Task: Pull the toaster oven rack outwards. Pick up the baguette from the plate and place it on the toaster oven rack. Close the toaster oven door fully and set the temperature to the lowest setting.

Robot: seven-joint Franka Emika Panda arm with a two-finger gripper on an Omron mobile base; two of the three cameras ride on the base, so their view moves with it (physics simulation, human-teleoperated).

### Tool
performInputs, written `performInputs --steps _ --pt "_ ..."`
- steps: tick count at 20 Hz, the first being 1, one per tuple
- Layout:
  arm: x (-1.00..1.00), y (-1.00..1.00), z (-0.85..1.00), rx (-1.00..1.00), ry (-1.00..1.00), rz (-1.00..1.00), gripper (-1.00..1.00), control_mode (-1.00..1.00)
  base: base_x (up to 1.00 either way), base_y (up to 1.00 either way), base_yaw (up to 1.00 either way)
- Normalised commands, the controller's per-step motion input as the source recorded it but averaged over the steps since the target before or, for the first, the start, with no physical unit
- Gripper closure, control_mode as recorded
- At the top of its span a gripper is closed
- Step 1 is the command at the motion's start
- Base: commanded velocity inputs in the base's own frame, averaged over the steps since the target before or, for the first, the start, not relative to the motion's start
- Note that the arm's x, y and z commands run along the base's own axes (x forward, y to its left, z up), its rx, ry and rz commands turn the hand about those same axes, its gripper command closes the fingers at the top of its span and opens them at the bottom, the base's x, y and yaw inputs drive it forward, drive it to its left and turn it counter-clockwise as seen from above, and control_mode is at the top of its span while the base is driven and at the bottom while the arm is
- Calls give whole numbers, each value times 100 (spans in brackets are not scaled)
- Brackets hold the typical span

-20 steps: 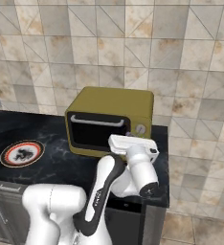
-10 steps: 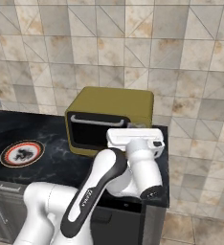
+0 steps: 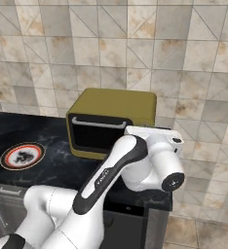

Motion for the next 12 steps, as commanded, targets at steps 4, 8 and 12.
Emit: performInputs --steps 4,8,12 --pt "4 -18 -11 0 40 0 100 -100 0 0 0" --pt "22 0 -9 4 53 0 100 -100 0 0 0" --pt "29 0 -27 1 54 0 100 -100 0 0 0"
